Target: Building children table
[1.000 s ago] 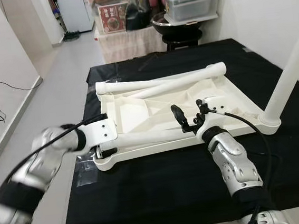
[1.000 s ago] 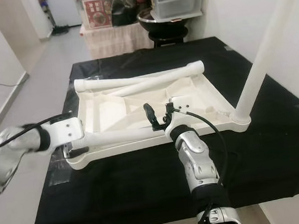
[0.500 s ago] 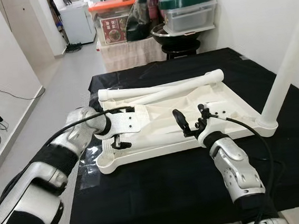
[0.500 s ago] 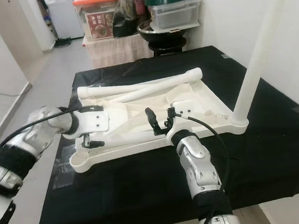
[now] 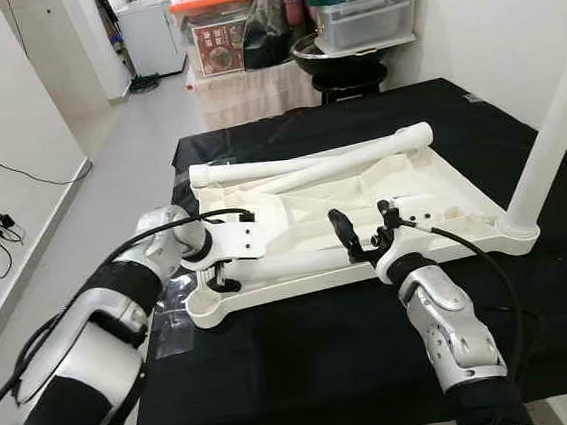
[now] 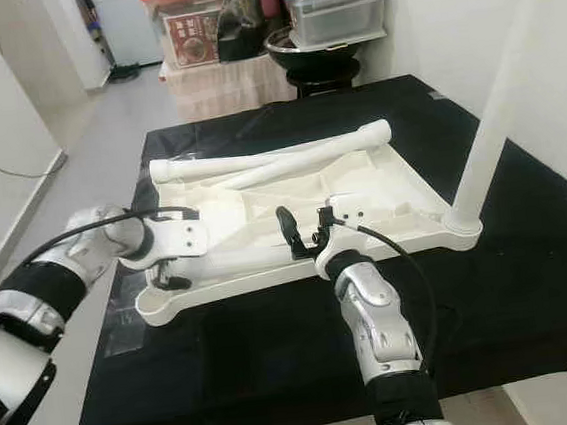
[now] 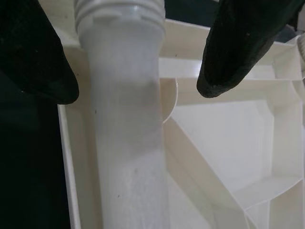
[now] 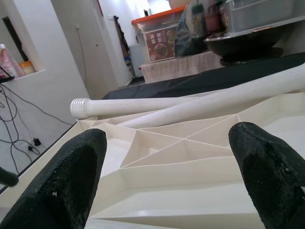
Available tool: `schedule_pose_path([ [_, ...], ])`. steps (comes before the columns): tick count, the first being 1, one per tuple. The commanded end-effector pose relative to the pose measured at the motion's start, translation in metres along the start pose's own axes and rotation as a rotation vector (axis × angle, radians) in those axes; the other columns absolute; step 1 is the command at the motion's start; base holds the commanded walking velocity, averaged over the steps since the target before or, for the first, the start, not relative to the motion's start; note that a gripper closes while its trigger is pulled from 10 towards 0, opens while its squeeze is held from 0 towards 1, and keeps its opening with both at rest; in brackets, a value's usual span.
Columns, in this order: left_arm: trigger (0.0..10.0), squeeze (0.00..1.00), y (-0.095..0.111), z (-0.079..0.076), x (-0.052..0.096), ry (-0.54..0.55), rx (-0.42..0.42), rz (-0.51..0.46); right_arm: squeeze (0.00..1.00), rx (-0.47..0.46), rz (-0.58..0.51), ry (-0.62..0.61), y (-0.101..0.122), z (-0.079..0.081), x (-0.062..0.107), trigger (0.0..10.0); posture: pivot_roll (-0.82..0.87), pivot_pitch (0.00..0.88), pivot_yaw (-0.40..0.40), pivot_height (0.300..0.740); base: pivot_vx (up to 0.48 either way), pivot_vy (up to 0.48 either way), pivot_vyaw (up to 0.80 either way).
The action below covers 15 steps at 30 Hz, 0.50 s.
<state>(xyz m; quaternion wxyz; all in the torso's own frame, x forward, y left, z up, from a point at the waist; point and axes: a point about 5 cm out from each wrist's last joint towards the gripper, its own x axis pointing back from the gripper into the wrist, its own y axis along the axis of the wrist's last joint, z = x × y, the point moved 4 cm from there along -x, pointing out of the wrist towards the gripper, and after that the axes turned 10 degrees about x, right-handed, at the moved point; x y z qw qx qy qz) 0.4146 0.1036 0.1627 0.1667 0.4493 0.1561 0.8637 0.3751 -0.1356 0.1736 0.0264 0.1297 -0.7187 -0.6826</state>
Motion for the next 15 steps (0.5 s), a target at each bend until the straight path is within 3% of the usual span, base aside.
schedule_pose_path([
  [1, 10.0, 0.00, -0.005, -0.001, -0.001, -0.006, 0.013, 0.012, 0.00, -0.023, 0.018, 0.011, -0.004, 0.005, 0.002, 10.0, -0.07, 0.055, 0.097, 0.740, 0.000, 0.000, 0.00],
  [7, 10.0, 0.00, -0.006, -0.016, -0.011, -0.076, 0.038, 0.005, 0.00, -0.022, 0.018, 0.012, -0.002, 0.004, 0.002, 10.0, -0.08, 0.062, 0.092, 0.740, 0.000, 0.000, 0.00],
  [8, 4.5, 0.00, -0.008, -0.019, -0.012, -0.089, 0.037, 0.008, 0.00, -0.021, 0.020, 0.013, -0.002, 0.004, 0.002, 10.0, -0.08, 0.062, 0.091, 0.740, 0.000, 0.000, 0.00],
  [9, 4.5, 0.00, -0.008, -0.019, -0.012, -0.089, 0.037, 0.008, 0.00, -0.021, 0.020, 0.013, -0.002, 0.004, 0.002, 10.0, -0.08, 0.062, 0.091, 0.740, 0.000, 0.000, 0.00],
  [10, 2.0, 0.00, -0.009, -0.021, -0.013, -0.093, 0.036, 0.010, 0.00, -0.021, 0.021, 0.014, -0.002, 0.004, 0.002, 10.0, -0.08, 0.065, 0.087, 0.740, 0.000, 0.000, 0.00],
  [11, 2.0, 0.00, -0.009, -0.021, -0.013, -0.094, 0.035, 0.011, 0.00, -0.021, 0.022, 0.015, -0.002, 0.004, 0.002, 10.0, -0.08, 0.065, 0.087, 0.740, 0.000, 0.000, 0.00],
  [12, 0.0, 0.00, -0.009, -0.021, -0.013, -0.094, 0.035, 0.012, 0.00, -0.020, 0.023, 0.016, -0.002, 0.004, 0.002, 10.0, -0.08, 0.065, 0.084, 0.740, 0.000, 0.000, 0.00],
  [15, 0.0, 0.00, -0.010, -0.020, -0.013, -0.093, 0.034, 0.012, 0.00, -0.019, 0.025, 0.017, -0.001, 0.004, 0.002, 10.0, -0.08, 0.065, 0.083, 0.740, 0.000, 0.000, 0.00],
])
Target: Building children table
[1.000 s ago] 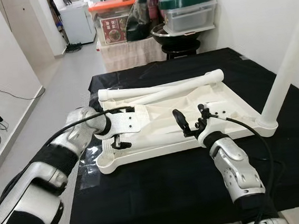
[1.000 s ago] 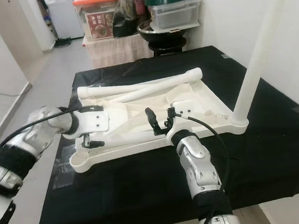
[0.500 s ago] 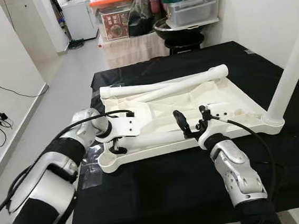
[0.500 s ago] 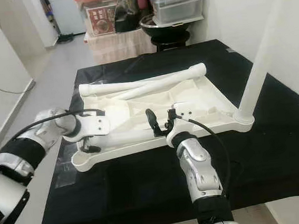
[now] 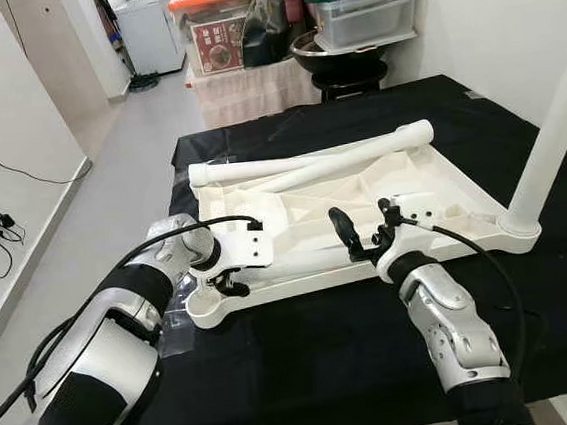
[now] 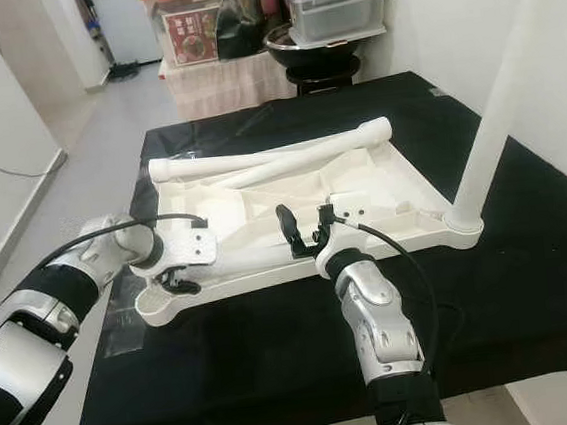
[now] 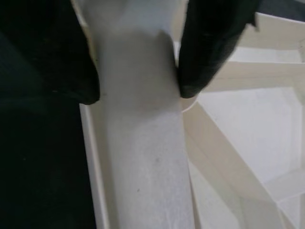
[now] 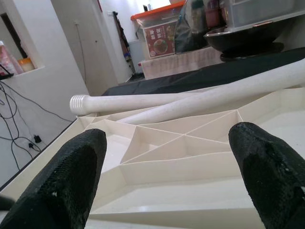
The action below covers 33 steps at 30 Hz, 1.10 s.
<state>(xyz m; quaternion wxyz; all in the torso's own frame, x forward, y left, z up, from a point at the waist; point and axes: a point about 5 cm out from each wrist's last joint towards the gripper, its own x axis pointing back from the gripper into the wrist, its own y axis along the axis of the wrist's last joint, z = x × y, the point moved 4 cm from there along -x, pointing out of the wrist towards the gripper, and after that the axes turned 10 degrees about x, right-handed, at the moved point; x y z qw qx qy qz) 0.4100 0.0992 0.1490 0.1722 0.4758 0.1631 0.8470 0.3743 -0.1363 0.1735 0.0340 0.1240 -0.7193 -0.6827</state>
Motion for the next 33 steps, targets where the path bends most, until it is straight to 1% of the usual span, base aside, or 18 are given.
schedule_pose_path([
  [1, 0.0, 0.00, -0.009, -0.008, -0.004, -0.033, 0.017, 0.023, 0.00, -0.017, 0.006, 0.016, -0.001, 0.005, 0.001, 10.0, -0.08, 0.066, 0.084, 0.740, 0.000, 0.000, 0.00],
  [8, 0.0, 0.00, -0.009, -0.007, -0.002, -0.032, 0.015, 0.016, 0.00, -0.016, 0.012, 0.023, -0.002, 0.007, 0.000, 10.0, -0.08, 0.061, 0.077, 0.740, 0.000, 0.000, 0.00],
  [11, 0.0, 0.00, -0.006, 0.002, 0.003, 0.005, 0.018, -0.005, 0.00, -0.016, 0.013, 0.025, -0.002, 0.007, 0.000, 10.0, -0.08, 0.057, 0.078, 0.740, 0.000, 0.000, 0.00],
  [13, 0.0, 0.00, -0.006, 0.002, 0.003, 0.005, 0.018, -0.005, 0.00, -0.016, 0.013, 0.025, -0.002, 0.007, 0.000, 10.0, -0.08, 0.057, 0.078, 0.740, 0.000, 0.000, 0.00],
  [14, 0.0, 0.00, 0.004, 0.018, 0.013, 0.080, 0.019, -0.066, 0.00, -0.017, 0.010, 0.024, -0.002, 0.008, -0.001, 10.0, -0.07, 0.051, 0.079, 0.740, 0.000, 0.000, 0.00],
  [16, 0.0, 0.00, 0.004, 0.018, 0.013, 0.080, 0.019, -0.066, 0.00, -0.017, 0.010, 0.024, -0.002, 0.008, -0.001, 10.0, -0.07, 0.051, 0.079, 0.740, 0.000, 0.000, 0.00],
  [18, 0.0, 0.00, 0.020, 0.040, 0.033, 0.183, 0.037, -0.171, 0.00, -0.025, 0.004, 0.022, 0.000, 0.007, -0.002, 10.0, -0.07, 0.047, 0.075, 0.740, 0.000, 0.000, 0.00],
  [19, 0.0, 0.00, 0.020, 0.040, 0.033, 0.183, 0.037, -0.171, 0.00, -0.025, 0.004, 0.022, 0.000, 0.007, -0.002, 10.0, -0.07, 0.047, 0.075, 0.740, 0.000, 0.000, 0.00],
  [20, 0.0, 0.00, 0.027, 0.051, 0.044, 0.236, 0.048, -0.225, 0.00, -0.043, -0.006, 0.020, 0.002, 0.006, -0.002, 10.0, -0.07, 0.048, 0.075, 0.740, 0.000, 0.000, 0.00],
  [21, 0.0, 0.00, 0.027, 0.051, 0.044, 0.236, 0.048, -0.225, 0.00, -0.043, -0.006, 0.020, 0.002, 0.006, -0.002, 10.0, -0.07, 0.048, 0.075, 0.740, 0.000, 0.000, 0.00],
  [23, 0.0, 0.00, 0.031, 0.066, 0.064, 0.321, 0.060, -0.293, 0.00, -0.098, -0.040, 0.023, 0.010, 0.003, -0.003, 10.0, -0.07, 0.041, 0.070, 0.740, 0.000, 0.000, 0.00],
  [24, 0.0, 0.00, 0.031, 0.066, 0.064, 0.321, 0.060, -0.293, 0.00, -0.098, -0.040, 0.023, 0.010, 0.003, -0.003, 10.0, -0.07, 0.041, 0.070, 0.740, 0.000, 0.000, 0.00],
  [25, 0.0, 0.00, 0.031, 0.071, 0.070, 0.352, 0.064, -0.309, 0.00, -0.126, -0.058, 0.027, 0.014, 0.001, -0.003, 10.0, -0.06, 0.041, 0.069, 0.740, 0.000, 0.000, 0.00],
  [28, 0.0, 0.00, 0.027, 0.076, 0.083, 0.413, 0.086, -0.361, 0.00, -0.254, -0.131, 0.092, 0.031, 0.000, 0.000, 10.0, -0.06, 0.029, 0.066, 0.740, 0.000, 0.000, 0.00],
  [30, 0.0, 0.00, 0.027, 0.076, 0.083, 0.413, 0.086, -0.361, 0.00, -0.254, -0.131, 0.092, 0.031, 0.000, 0.000, 10.0, -0.06, 0.029, 0.066, 0.740, 0.000, 0.000, 0.00],
  [31, 0.0, 0.00, 0.028, 0.076, 0.086, 0.413, 0.109, -0.409, 0.00, -0.302, -0.154, 0.130, 0.036, 0.002, 0.002, 10.0, -0.06, 0.028, 0.066, 0.740, 0.000, 0.000, 0.00],
  [32, 0.0, 0.00, 0.035, 0.072, 0.091, 0.382, 0.160, -0.512, 0.00, -0.369, -0.180, 0.210, 0.043, 0.008, 0.005, 10.0, -0.07, 0.024, 0.066, 0.740, 0.000, 0.000, 0.00],
  [33, 0.0, 0.00, 0.041, 0.069, 0.095, 0.348, 0.199, -0.600, 0.00, -0.407, -0.204, 0.279, 0.049, 0.014, 0.009, 10.0, -0.07, 0.023, 0.066, 0.740, 0.000, 0.000, 0.00],
])
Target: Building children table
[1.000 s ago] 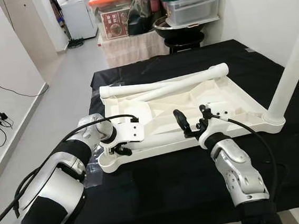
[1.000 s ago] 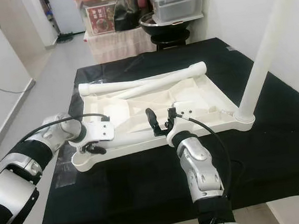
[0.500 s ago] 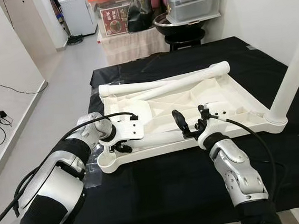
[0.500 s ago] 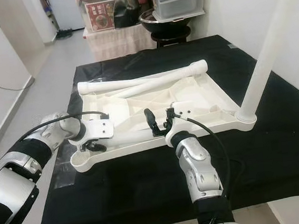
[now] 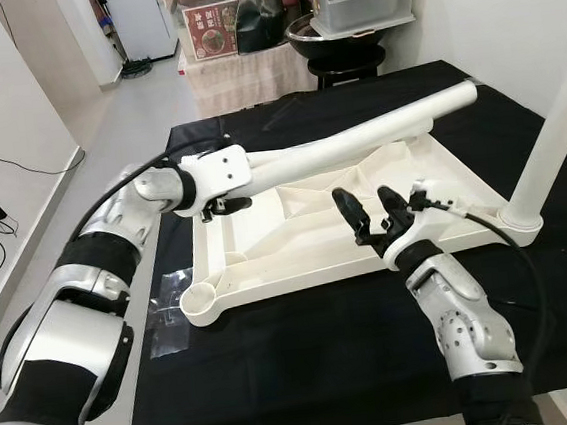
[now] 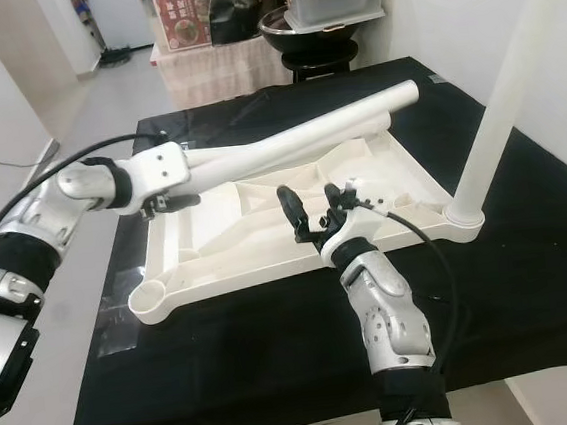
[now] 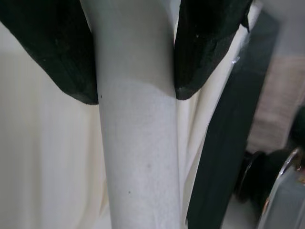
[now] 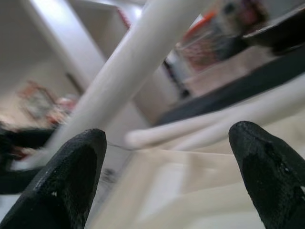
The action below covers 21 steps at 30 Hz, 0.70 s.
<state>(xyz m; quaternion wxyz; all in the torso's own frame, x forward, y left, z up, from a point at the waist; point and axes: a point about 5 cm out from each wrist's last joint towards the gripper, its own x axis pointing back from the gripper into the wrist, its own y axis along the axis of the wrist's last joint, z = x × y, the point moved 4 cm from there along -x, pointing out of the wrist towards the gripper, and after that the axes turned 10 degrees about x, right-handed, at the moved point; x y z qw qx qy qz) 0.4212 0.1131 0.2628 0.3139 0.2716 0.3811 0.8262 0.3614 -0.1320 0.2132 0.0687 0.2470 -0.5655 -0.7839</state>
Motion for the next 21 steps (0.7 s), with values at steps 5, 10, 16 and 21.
schedule_pose_path([
  [5, 10.0, 0.00, 0.031, -0.044, 0.045, -0.427, 0.335, -0.364, 0.00, -0.139, -0.140, 0.445, 0.043, 0.044, 0.020, 10.0, -0.07, 0.009, 0.064, 0.740, 0.000, 0.000, 0.00],
  [10, 10.0, 0.00, 0.018, -0.071, 0.073, -0.572, 0.350, -0.429, 0.00, -0.029, -0.131, 0.690, 0.062, 0.053, 0.036, 10.0, -0.06, 0.010, 0.057, 0.740, 0.000, 0.000, 0.00],
  [16, 10.0, 0.00, 0.017, -0.085, 0.083, -0.629, 0.370, -0.457, 0.00, 0.103, -0.056, 0.838, 0.067, 0.059, 0.040, 10.0, -0.06, 0.013, 0.050, 0.740, 0.000, 0.000, 0.00],
  [21, 10.0, 0.00, 0.022, -0.089, 0.087, -0.643, 0.396, -0.474, 0.00, 0.180, 0.001, 0.917, 0.070, 0.066, 0.041, 10.0, -0.06, 0.018, 0.047, 0.740, 0.000, 0.000, 0.00],
])
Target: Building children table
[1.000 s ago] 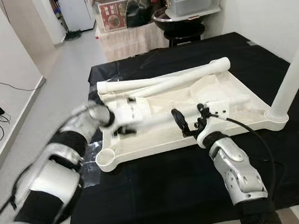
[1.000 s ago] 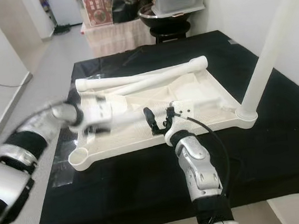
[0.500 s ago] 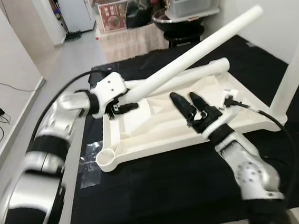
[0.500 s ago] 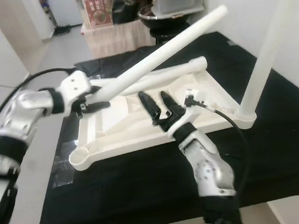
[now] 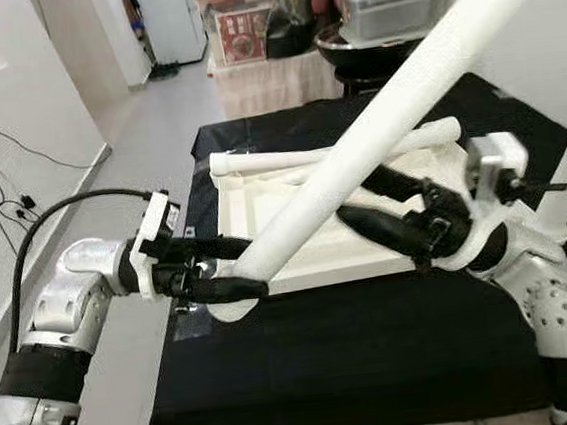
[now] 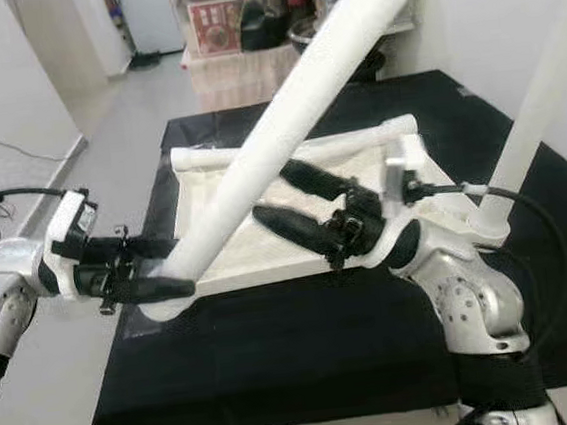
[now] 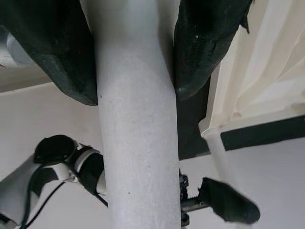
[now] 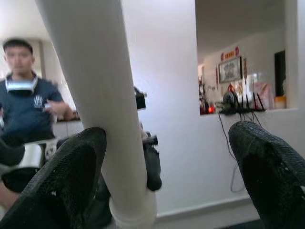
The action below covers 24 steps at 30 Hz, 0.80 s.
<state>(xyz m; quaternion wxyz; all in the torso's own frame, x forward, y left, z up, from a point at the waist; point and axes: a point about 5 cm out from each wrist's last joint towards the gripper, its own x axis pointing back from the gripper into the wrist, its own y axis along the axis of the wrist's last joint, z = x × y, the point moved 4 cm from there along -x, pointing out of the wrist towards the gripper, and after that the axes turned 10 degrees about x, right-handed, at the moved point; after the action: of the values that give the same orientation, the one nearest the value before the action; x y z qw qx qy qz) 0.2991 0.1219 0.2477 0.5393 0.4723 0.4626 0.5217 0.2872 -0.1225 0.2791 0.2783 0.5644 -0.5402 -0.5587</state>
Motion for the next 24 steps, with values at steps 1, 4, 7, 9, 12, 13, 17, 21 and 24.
schedule_pose_path([
  [1, 10.0, 0.00, 0.001, -0.003, 0.002, -0.004, 0.012, -0.008, 0.00, 0.012, 0.016, 0.040, 0.001, 0.006, -0.005, 10.0, -0.06, 0.018, 0.047, 0.740, 0.000, 0.000, 0.00],
  [4, 10.0, 0.00, 0.007, -0.012, 0.000, -0.026, 0.034, -0.035, 0.00, 0.030, 0.094, 0.130, -0.006, 0.017, -0.011, 10.0, -0.07, 0.020, 0.049, 0.740, 0.000, 0.000, 0.00],
  [7, 10.0, 0.00, 0.007, -0.012, -0.001, -0.027, 0.032, -0.038, 0.00, 0.029, 0.111, 0.149, -0.009, 0.021, -0.012, 10.0, -0.07, 0.020, 0.049, 0.740, 0.000, 0.000, 0.00],
  [9, 10.0, 0.00, 0.007, -0.014, -0.004, -0.029, 0.029, -0.049, 0.00, 0.018, 0.120, 0.185, -0.014, 0.029, -0.015, 10.0, -0.07, 0.022, 0.051, 0.740, 0.000, 0.000, 0.00],
  [12, 10.0, 0.00, 0.007, -0.014, -0.005, -0.029, 0.030, -0.051, 0.00, 0.016, 0.119, 0.200, -0.015, 0.032, -0.017, 10.0, -0.07, 0.022, 0.051, 0.740, 0.000, 0.000, 0.00],
  [13, 10.0, 0.00, 0.007, -0.014, -0.006, -0.027, 0.031, -0.052, 0.00, 0.012, 0.122, 0.220, -0.016, 0.035, -0.018, 10.0, -0.07, 0.020, 0.052, 0.740, 0.000, 0.000, 0.00],
  [17, 10.0, 0.00, 0.003, -0.011, -0.010, -0.002, 0.032, -0.058, 0.00, -0.011, 0.092, 0.261, -0.015, 0.043, -0.027, 10.0, -0.07, 0.020, 0.050, 0.740, 0.000, 0.000, 0.00],
  [21, 10.0, 0.00, -0.002, -0.008, -0.014, 0.030, 0.041, -0.048, 0.00, -0.020, 0.059, 0.271, -0.015, 0.047, -0.038, 10.0, -0.07, 0.022, 0.049, 0.740, 0.000, 0.000, 0.00],
  [24, 10.0, 0.00, -0.007, -0.007, -0.019, 0.043, 0.054, -0.046, 0.00, -0.017, 0.036, 0.266, -0.017, 0.049, -0.050, 10.0, -0.07, 0.022, 0.047, 0.740, 0.000, 0.000, 0.00],
])
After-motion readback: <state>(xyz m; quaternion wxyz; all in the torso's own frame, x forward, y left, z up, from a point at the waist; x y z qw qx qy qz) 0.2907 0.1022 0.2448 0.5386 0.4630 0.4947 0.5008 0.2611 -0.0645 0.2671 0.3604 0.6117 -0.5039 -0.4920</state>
